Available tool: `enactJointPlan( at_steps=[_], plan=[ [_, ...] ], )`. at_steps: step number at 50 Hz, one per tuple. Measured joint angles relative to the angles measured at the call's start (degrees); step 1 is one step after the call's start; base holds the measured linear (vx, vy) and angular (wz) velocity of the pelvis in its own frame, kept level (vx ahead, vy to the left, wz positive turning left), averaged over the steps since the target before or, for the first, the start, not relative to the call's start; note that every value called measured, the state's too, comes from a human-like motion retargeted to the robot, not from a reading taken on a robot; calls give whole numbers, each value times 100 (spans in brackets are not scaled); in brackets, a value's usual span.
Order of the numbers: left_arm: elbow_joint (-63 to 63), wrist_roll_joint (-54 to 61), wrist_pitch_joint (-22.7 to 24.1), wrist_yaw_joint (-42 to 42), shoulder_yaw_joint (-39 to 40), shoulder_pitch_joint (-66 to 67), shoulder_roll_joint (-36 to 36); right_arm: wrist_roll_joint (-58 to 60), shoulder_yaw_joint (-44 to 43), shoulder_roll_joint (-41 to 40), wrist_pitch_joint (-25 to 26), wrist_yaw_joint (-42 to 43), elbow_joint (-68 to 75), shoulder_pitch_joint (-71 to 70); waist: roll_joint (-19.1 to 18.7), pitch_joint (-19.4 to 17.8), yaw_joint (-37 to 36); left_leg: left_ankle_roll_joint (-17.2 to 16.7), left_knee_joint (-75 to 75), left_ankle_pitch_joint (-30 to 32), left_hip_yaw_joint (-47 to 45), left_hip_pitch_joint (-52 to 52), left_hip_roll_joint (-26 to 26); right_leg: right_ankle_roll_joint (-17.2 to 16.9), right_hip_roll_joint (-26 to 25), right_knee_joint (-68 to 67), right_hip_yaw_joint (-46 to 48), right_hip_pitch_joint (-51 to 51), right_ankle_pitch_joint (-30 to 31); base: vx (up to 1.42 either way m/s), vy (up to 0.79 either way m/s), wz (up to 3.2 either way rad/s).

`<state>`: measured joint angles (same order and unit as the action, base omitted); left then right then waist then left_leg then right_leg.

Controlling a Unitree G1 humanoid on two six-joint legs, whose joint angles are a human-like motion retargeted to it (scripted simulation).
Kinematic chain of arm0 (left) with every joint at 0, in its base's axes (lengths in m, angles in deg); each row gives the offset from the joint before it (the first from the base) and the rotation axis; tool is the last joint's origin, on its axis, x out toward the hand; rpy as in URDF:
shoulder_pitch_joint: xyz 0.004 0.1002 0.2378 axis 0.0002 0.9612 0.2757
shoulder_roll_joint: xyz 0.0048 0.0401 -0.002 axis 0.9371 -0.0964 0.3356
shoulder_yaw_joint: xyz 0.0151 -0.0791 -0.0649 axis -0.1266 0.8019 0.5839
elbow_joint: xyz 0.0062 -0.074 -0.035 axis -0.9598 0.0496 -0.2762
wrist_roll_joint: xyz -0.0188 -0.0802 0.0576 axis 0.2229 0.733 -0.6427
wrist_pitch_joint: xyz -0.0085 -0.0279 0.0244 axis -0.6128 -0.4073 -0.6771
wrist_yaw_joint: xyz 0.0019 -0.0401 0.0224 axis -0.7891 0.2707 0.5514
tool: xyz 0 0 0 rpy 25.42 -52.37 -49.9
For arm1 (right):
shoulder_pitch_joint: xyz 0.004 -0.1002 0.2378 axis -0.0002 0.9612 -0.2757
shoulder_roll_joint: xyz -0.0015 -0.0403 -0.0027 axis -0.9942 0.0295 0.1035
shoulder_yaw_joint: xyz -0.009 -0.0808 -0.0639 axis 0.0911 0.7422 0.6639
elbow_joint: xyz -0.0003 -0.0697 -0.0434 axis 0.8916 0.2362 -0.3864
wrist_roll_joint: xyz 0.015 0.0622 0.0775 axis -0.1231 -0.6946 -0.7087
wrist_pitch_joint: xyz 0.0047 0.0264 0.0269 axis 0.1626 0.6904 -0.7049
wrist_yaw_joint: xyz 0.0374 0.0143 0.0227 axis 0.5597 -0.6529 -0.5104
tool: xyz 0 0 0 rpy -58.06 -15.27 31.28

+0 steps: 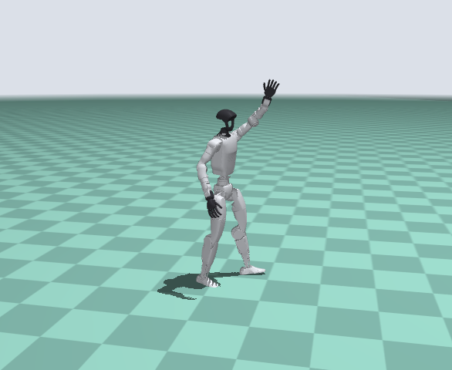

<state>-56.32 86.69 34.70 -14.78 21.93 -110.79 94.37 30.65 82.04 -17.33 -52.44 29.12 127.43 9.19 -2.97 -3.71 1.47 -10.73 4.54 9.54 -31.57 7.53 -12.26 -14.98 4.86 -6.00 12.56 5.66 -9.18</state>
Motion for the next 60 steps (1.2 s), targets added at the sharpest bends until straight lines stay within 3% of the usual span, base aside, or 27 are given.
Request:
enactJointPlan(
  at_steps=[7,13,22,31,37,43,45,47,49,52,57,60],
  plan=[
    [67,-6,35,-63,72,61,24,-138,-107,-111,-55,68,148,-216,-42,67,14,-59,46,37,41,183,-107,-2,-147,75,37,-154,68,0,0,0],
    [389,-253,142,-2,254,517,165,-140,-81,-166,-131,83,69,-341,25,-203,78,-74,46,46,90,303,-121,-2,-177,82,95,-239,101,0,0,0],
    [1081,-992,387,186,774,1724,208,67,-44,-268,-160,91,-245,-359,337,-1145,-38,63,33,72,74,476,-40,94,-49,-132,12,-533,81,-4,6,-6],
    [1480,-1506,883,722,1304,2929,490,307,217,-155,-409,286,-1126,-554,849,-2368,-62,70,31,205,-157,1349,-234,265,-136,-465,-339,-1783,186,-10,8,-39],
    [1156,-899,1380,1252,1643,3925,304,245,524,116,-757,789,-1814,-302,1311,-2608,155,155,46,319,-339,2585,-287,483,-181,-102,-628,-3021,556,-8,17,-54],
    [989,-151,1786,1484,1862,4557,-38,469,612,493,-497,1031,-1772,144,1543,-2608,418,204,24,495,-479,4187,-225,913,-109,169,-939,-4605,938,-5,22,-49],
    [887,-160,1888,1353,1824,4559,-110,247,720,490,-655,955,-1628,145,1617,-2608,606,277,-919,125,-538,5206,-404,1009,11,-226,-986,-5454,851,-5,21,-26],
    [801,52,1854,1391,1711,4515,-157,214,828,589,-498,858,-1523,146,1643,-2608,689,260,-990,215,-500,5785,-430,1163,14,-386,-1112,-6100,911,-4,20,-55],
    [587,-230,1929,1189,1655,4403,-213,-36,977,437,-918,760,-1414,95,1744,-2608,800,320,-2668,-433,-583,7008,-969,1152,64,-1416,-1181,-7189,551,-8,19,-75],
    [323,-200,1868,1253,1481,4151,-289,-125,1071,414,-979,767,-1412,74,1844,-2608,934,332,-3343,-578,-645,7932,-1177,1204,115,-2257,-1362,-8308,384,-3,15,-58],
    [64,66,1856,1389,1356,4046,-373,-295,1224,433,-1109,1011,-1657,170,2194,-2608,1382,273,-3548,-564,-1154,8243,-987,1229,403,-3290,-1923,-9363,126,-2,9,70],
    [-22,154,1882,1479,1366,4055,-413,-245,1292,524,-1189,1099,-1828,255,2169,-2608,1643,259,-3373,-387,-1229,8243,-719,1218,589,-3573,-2036,-9559,37,-5,4,107]
  ],
)
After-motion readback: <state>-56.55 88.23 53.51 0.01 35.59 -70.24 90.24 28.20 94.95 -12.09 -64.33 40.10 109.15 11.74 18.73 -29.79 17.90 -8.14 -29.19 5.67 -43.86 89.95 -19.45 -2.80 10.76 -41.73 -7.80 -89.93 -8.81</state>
